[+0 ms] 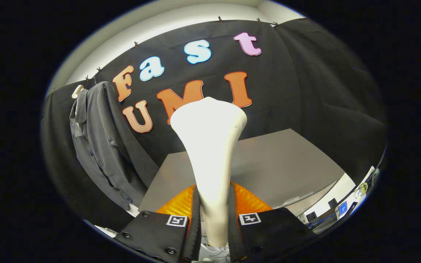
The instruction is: Iron the clothes twice with a garment steamer, once on the left side and once on the right side.
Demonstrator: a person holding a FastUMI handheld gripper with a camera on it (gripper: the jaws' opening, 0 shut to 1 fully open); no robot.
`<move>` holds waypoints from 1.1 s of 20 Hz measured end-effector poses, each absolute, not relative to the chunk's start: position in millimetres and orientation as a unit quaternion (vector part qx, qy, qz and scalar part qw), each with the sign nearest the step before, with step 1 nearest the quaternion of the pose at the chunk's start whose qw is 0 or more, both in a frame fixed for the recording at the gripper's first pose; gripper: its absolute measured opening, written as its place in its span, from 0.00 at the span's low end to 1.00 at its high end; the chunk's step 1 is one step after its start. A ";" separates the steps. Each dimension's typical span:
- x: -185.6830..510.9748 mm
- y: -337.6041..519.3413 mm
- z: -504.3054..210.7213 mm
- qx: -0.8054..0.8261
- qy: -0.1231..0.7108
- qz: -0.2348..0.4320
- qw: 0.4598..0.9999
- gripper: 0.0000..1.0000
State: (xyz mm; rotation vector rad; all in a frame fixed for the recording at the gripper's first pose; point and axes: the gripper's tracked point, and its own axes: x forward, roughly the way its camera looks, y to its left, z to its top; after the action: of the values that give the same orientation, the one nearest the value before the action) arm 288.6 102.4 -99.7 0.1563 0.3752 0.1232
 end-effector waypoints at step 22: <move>236.2 418.8 -29.3 0.033 0.086 0.075 0.993 0.37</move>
State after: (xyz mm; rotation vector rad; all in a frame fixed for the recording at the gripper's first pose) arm 236.2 418.8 -29.3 0.0653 0.1725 0.1500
